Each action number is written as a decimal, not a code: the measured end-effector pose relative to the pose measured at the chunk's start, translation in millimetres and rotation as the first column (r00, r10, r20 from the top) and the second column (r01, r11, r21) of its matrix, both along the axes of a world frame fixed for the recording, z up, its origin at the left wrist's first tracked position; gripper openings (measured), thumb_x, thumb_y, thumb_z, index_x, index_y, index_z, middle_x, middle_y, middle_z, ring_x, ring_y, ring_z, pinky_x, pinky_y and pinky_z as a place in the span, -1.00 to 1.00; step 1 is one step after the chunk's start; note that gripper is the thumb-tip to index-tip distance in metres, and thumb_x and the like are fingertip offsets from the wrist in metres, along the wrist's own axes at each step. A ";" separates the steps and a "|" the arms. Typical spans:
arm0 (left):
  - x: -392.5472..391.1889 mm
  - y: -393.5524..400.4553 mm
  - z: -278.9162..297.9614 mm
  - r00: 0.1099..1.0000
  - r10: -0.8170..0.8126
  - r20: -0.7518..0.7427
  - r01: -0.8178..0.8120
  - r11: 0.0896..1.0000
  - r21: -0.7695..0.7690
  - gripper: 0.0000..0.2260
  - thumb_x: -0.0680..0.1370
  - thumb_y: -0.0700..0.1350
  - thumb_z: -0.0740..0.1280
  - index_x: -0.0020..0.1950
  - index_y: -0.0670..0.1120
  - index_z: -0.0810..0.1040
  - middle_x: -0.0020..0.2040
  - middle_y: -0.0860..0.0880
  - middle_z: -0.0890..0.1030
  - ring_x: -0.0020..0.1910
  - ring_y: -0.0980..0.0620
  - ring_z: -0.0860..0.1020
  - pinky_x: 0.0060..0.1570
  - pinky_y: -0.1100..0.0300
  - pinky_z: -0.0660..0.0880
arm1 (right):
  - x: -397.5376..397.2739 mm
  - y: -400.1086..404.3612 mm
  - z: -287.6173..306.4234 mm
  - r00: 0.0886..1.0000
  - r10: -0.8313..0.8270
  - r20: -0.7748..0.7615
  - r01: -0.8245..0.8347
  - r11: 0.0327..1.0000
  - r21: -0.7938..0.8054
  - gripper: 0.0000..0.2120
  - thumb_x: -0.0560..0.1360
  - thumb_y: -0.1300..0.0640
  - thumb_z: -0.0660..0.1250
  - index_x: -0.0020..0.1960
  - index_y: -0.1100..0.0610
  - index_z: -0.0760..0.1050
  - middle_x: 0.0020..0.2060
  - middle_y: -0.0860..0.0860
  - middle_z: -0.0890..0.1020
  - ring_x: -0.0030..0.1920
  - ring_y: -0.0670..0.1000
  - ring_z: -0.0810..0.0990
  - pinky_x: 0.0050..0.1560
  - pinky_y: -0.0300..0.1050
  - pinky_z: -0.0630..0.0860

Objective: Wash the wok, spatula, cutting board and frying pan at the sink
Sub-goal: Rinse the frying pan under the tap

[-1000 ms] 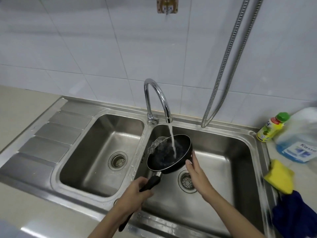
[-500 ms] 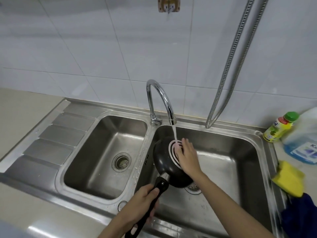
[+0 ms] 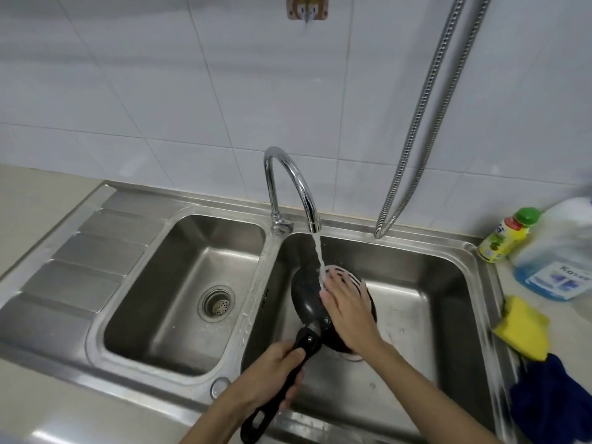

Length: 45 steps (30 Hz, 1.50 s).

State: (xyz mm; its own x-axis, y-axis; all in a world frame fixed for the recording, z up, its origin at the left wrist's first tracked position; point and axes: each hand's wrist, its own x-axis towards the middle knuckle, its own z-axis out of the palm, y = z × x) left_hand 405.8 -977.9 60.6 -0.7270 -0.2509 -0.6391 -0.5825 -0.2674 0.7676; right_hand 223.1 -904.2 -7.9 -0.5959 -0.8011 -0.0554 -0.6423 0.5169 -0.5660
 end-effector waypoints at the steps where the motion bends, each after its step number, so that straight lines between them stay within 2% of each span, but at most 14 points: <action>1: 3.2 -0.9 0.2 1.000 -0.025 0.002 0.025 0.999 -0.023 -0.85 0.67 -0.13 0.13 -0.03 -0.19 0.34 -0.37 -0.04 0.46 -0.54 0.05 0.35 -0.62 0.24 0.30 | -15.7 -4.6 -5.8 0.996 -0.044 0.072 0.034 0.990 0.134 -0.45 0.59 -0.22 -0.22 0.54 -0.09 -0.01 0.54 -0.12 0.01 0.54 -0.01 -0.05 0.50 0.15 -0.17; 3: 10.0 -2.7 -0.9 0.999 -0.047 0.025 0.049 0.997 -0.060 -0.84 0.66 -0.11 0.14 -0.05 -0.17 0.34 -0.36 -0.06 0.46 -0.54 0.03 0.36 -0.60 0.23 0.31 | -44.6 -13.3 -19.8 0.955 -0.124 0.269 0.030 0.944 0.330 -0.41 0.57 -0.30 -0.19 0.54 -0.13 -0.09 0.54 -0.07 -0.03 0.54 0.06 -0.05 0.47 0.19 -0.22; 6: 16.5 -7.2 -0.5 0.998 -0.056 0.041 0.063 0.981 -0.182 -0.83 0.65 -0.11 0.15 -0.11 -0.13 0.36 -0.37 -0.10 0.45 -0.57 0.03 0.37 -0.58 0.23 0.31 | -78.4 -30.4 -34.5 0.911 -0.125 0.393 -0.023 0.936 0.351 -0.20 0.43 -0.45 -0.18 0.54 -0.04 0.01 0.54 0.02 0.07 0.53 0.06 0.03 0.50 0.19 -0.07; 10: 20.6 -25.1 3.3 0.991 -0.074 0.111 0.116 0.888 -0.445 -0.80 0.63 -0.04 0.20 -0.15 -0.10 0.40 -0.44 0.00 0.45 -0.63 0.14 0.37 -0.57 0.27 0.29 | -98.1 -74.9 -3.5 0.975 0.049 0.216 -0.063 0.996 0.059 -0.59 0.59 -0.10 0.14 0.40 -0.02 0.37 0.30 0.09 0.49 0.33 0.10 0.43 0.21 -0.13 0.35; 13: 22.4 -40.9 0.6 0.977 -0.062 0.203 0.172 0.790 -0.589 -0.75 0.65 0.01 0.15 -0.15 -0.07 0.45 -0.38 0.06 0.46 -0.49 0.18 0.43 -0.46 0.31 0.32 | -104.1 -114.5 44.6 0.943 0.246 0.225 -0.201 0.958 -0.205 -0.79 0.51 -0.02 0.35 0.14 -0.09 0.53 0.11 -0.03 0.56 0.15 -0.03 0.50 0.07 -0.23 0.34; 16: 28.8 -42.9 -10.8 0.957 -0.099 0.273 0.263 0.696 -0.668 -0.76 0.65 0.03 0.13 -0.08 -0.06 0.48 -0.32 0.09 0.47 -0.23 0.03 0.53 -0.31 0.23 0.31 | -106.4 -150.6 59.9 0.862 0.463 0.204 -0.449 0.886 -0.116 -0.43 0.32 -0.37 0.37 0.28 -0.19 0.46 0.24 -0.17 0.54 0.23 -0.12 0.49 0.33 -0.13 0.35; 18: 31.1 -40.4 -18.8 0.953 -0.088 0.289 0.270 0.675 -0.686 -0.75 0.63 0.07 0.16 -0.03 -0.05 0.53 -0.26 0.05 0.56 -0.17 -0.01 0.57 -0.24 0.16 0.36 | -108.0 -170.4 42.8 0.870 0.487 0.073 -0.486 0.873 -0.038 -0.43 0.31 -0.51 0.24 0.23 -0.29 0.42 0.16 -0.21 0.56 0.15 -0.13 0.53 0.27 -0.07 0.43; 21: 26.7 -36.7 -25.5 0.950 -0.051 0.307 0.260 0.673 -0.692 -0.77 0.60 0.13 0.20 -0.11 0.02 0.51 -0.23 0.03 0.61 -0.25 0.08 0.56 -0.30 0.21 0.37 | -105.9 -187.2 26.3 0.869 0.486 -0.092 -0.493 0.867 -0.071 -0.58 0.48 -0.42 0.03 0.05 -0.16 0.44 -0.18 -0.15 0.59 -0.17 -0.16 0.57 -0.08 -0.14 0.55; 25: 20.9 -34.6 -30.9 0.935 -0.032 0.352 0.290 0.642 -0.710 -0.77 0.57 0.18 0.22 -0.14 0.05 0.46 -0.28 0.07 0.54 -0.25 0.06 0.54 -0.31 0.19 0.36 | -102.5 -192.2 35.9 0.846 0.502 -0.179 -0.521 0.849 -0.087 -0.73 0.56 -0.16 0.06 -0.05 -0.03 0.44 -0.24 -0.05 0.62 -0.26 -0.04 0.62 -0.19 -0.11 0.59; 29: 20.0 -33.4 -32.0 0.923 -0.014 0.385 0.313 0.610 -0.728 -0.75 0.52 0.21 0.26 -0.10 0.04 0.47 -0.23 0.06 0.53 -0.13 0.00 0.57 -0.17 0.11 0.43 | -112.8 -185.2 46.6 0.911 0.389 -0.136 -0.406 0.905 -0.131 -0.72 0.56 -0.07 0.15 -0.05 0.11 0.51 -0.26 0.01 0.62 -0.31 -0.02 0.58 -0.26 -0.15 0.48; 35: 19.6 -32.3 -28.4 0.915 -0.017 0.403 0.342 0.562 -0.753 -0.73 0.48 0.20 0.30 -0.12 0.01 0.45 -0.26 0.05 0.51 -0.24 0.05 0.49 -0.25 0.12 0.37 | -109.8 -165.4 60.3 0.944 0.314 -0.103 -0.323 0.942 -0.095 -0.74 0.57 0.02 0.17 0.17 0.11 0.46 0.03 0.16 0.64 0.00 0.22 0.60 0.05 0.10 0.52; 40: 14.2 -33.5 -23.7 0.930 -0.077 0.359 0.315 0.672 -0.670 -0.76 0.50 0.00 0.35 -0.14 0.01 0.28 -0.24 0.01 0.54 -0.32 0.03 0.57 -0.32 0.09 0.46 | -91.5 -63.6 34.2 0.986 0.092 0.142 -0.057 0.970 -0.238 -0.62 0.58 -0.03 0.18 0.35 0.09 0.38 0.17 0.03 0.57 0.16 0.00 0.55 0.20 0.01 0.47; 42: 12.0 -32.8 -22.1 0.946 -0.098 0.310 0.276 0.746 -0.607 -0.78 0.51 -0.15 0.31 -0.14 -0.01 0.25 -0.24 -0.10 0.60 -0.46 0.00 0.62 -0.47 0.09 0.50 | -78.9 5.0 16.3 0.993 -0.007 0.115 0.038 0.962 -0.269 -0.68 0.57 0.01 0.25 0.27 0.10 0.45 0.12 -0.02 0.59 0.12 -0.05 0.56 0.19 -0.05 0.48; 45: 8.1 -34.3 -25.0 0.931 -0.163 0.327 0.356 0.610 -0.708 -0.78 0.46 -0.13 0.28 -0.13 0.03 0.22 -0.28 -0.09 0.60 -0.39 -0.06 0.59 -0.36 0.02 0.52 | -61.0 109.2 3.0 0.974 -0.209 -0.089 0.177 0.945 -0.277 -0.68 0.55 -0.04 0.18 0.17 0.14 0.50 0.07 0.02 0.57 0.10 0.05 0.54 0.16 -0.16 0.37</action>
